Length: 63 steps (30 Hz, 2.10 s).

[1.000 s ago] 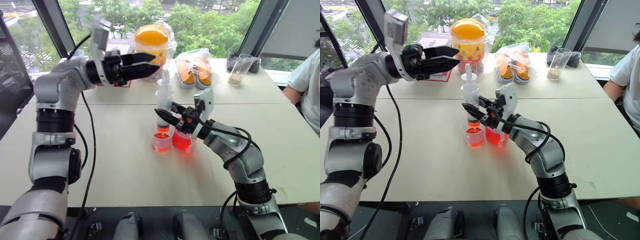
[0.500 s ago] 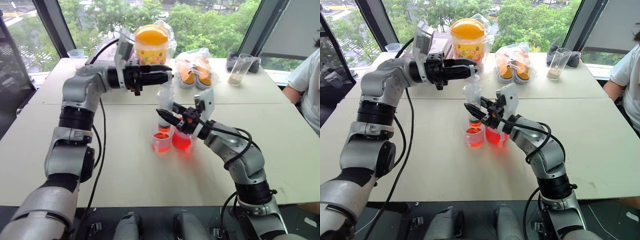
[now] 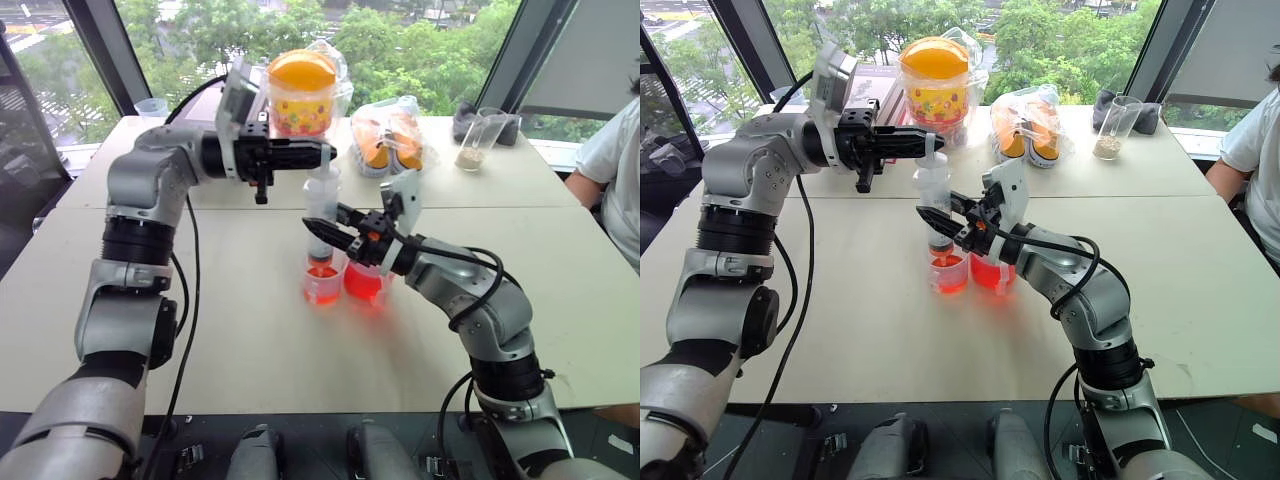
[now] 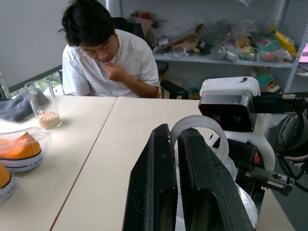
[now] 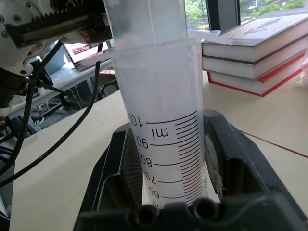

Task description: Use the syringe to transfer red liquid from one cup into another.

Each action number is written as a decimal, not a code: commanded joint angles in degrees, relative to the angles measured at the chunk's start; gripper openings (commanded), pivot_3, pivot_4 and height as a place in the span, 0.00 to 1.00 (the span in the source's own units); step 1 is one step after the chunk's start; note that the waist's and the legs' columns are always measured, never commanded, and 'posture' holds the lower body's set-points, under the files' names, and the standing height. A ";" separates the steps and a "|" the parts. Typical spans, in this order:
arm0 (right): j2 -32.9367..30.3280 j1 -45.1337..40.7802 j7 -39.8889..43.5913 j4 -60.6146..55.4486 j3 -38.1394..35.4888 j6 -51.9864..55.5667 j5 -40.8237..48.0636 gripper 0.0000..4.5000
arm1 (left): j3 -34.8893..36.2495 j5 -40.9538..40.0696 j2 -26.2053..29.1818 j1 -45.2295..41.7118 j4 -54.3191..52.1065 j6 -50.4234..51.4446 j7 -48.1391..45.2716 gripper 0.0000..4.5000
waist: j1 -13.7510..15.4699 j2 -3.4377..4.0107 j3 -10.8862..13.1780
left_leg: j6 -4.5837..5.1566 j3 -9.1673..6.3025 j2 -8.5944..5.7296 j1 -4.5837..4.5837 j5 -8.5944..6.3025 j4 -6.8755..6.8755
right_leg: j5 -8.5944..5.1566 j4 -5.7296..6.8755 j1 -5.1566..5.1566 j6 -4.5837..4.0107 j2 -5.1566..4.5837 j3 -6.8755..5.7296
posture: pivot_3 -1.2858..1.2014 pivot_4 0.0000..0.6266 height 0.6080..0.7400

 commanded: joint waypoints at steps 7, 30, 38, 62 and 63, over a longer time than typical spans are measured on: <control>-0.96 -7.85 -2.80 -4.77 -7.86 -0.10 4.20 0.31 | -3.70 0.48 -1.06 5.22 -4.49 0.16 -1.52 0.01 | 0.01 0.00 0.00 | 0.00 0.01 0.00 0.00 0.00 0.00 | 0.00 0.00 0.00 0.00 -0.01 0.00 | 0.52 0.24 1.00; -1.86 0.57 1.00 -0.84 -3.33 -0.87 2.70 0.31 | 5.93 -2.97 9.96 7.12 -6.35 7.18 4.28 1.00 | -0.19 0.00 0.00 | 0.00 0.00 0.04 0.04 0.00 -0.05 | 0.00 0.02 -0.01 0.00 0.04 0.00 | 0.52 0.24 1.00; -0.22 -12.77 -8.63 1.67 -14.58 11.06 14.61 0.31 | 6.37 -4.78 9.71 12.99 -11.57 8.33 6.38 1.00 | 0.14 -0.01 0.01 | 0.00 0.07 0.01 -0.01 0.00 0.05 | 0.00 0.00 0.00 -0.01 -0.07 0.00 | 0.52 0.24 1.00; -28.22 -30.81 -14.03 50.63 -1.19 51.23 10.86 0.31 | 3.20 -5.25 8.24 19.88 -18.13 6.81 8.02 1.00 | -0.24 0.00 0.00 | 0.06 0.17 -0.01 -0.05 -0.04 -0.16 | 0.00 -0.17 -0.11 -0.02 -0.09 0.10 | 0.52 0.24 1.00; -27.94 -29.83 -12.72 50.99 0.14 50.52 9.26 0.31 | 3.09 -5.37 8.22 20.17 -18.70 6.93 8.30 1.00 | -0.20 0.00 0.00 | 0.06 0.18 -0.01 -0.07 -0.04 -0.15 | 0.00 -0.16 -0.14 -0.02 -0.10 0.12 | 0.52 0.24 1.00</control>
